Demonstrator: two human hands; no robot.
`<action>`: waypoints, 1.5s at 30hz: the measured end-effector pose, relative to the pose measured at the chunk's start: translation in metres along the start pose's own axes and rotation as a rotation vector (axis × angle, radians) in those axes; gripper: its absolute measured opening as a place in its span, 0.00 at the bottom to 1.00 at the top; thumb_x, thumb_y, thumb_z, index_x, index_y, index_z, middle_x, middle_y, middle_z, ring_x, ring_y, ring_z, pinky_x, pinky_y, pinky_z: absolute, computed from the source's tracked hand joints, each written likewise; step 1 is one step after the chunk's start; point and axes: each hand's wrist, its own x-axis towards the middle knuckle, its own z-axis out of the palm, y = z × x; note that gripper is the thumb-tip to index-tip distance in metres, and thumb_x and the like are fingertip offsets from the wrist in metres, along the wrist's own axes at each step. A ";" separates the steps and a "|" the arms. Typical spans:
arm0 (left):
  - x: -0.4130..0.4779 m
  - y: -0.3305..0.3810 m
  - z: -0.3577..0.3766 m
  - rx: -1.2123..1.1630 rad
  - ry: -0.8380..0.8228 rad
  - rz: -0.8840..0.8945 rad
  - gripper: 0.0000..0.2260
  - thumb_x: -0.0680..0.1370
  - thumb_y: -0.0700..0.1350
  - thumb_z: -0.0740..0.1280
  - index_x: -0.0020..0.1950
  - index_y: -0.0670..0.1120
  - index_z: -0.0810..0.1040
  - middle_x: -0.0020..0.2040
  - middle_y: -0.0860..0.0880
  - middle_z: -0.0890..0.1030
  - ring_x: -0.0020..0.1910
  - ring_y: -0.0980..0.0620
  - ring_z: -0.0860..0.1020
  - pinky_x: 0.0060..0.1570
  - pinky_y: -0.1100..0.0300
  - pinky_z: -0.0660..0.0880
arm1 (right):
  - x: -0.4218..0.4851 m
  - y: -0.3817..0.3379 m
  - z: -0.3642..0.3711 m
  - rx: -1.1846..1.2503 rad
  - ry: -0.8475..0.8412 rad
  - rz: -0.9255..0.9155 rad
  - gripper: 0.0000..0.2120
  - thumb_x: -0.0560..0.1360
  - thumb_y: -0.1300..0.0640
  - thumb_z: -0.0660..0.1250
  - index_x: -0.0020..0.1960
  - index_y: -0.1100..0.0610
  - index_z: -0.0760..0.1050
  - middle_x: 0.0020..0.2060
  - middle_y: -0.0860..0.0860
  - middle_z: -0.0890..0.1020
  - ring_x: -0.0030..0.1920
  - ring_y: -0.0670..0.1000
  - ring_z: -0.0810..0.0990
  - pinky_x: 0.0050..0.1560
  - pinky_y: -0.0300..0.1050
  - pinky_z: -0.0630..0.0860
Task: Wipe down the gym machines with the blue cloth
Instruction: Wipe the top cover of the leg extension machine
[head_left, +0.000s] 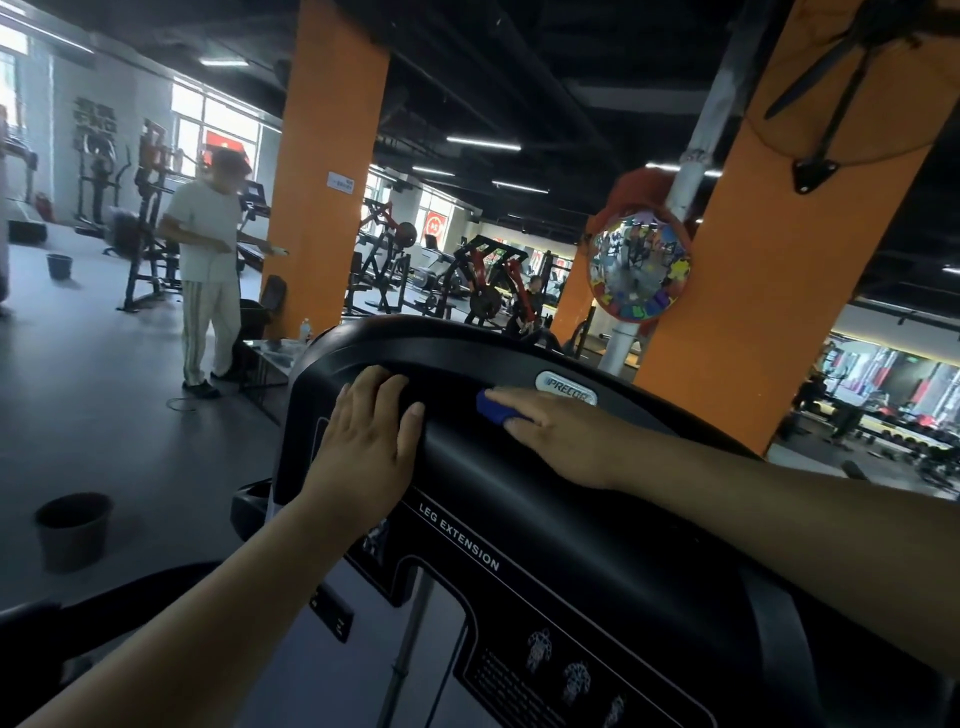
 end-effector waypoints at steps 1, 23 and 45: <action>-0.001 0.001 0.001 0.012 -0.005 0.012 0.25 0.89 0.59 0.51 0.81 0.47 0.68 0.81 0.45 0.63 0.82 0.42 0.61 0.85 0.42 0.56 | -0.005 -0.003 0.002 -0.021 -0.017 -0.044 0.25 0.90 0.49 0.57 0.87 0.42 0.59 0.85 0.41 0.62 0.83 0.42 0.59 0.78 0.34 0.52; -0.047 0.083 0.039 0.025 0.086 0.326 0.24 0.91 0.56 0.49 0.76 0.51 0.79 0.75 0.55 0.79 0.84 0.51 0.66 0.85 0.37 0.51 | -0.102 0.007 -0.036 -0.470 -0.042 0.162 0.23 0.89 0.52 0.58 0.83 0.40 0.66 0.81 0.48 0.71 0.75 0.53 0.73 0.70 0.46 0.68; -0.049 0.088 0.048 0.001 0.223 0.321 0.20 0.91 0.52 0.53 0.72 0.51 0.82 0.72 0.54 0.82 0.78 0.49 0.73 0.82 0.38 0.57 | -0.120 -0.022 -0.010 -0.417 0.073 0.259 0.13 0.89 0.52 0.53 0.66 0.53 0.74 0.55 0.56 0.82 0.53 0.58 0.78 0.57 0.56 0.76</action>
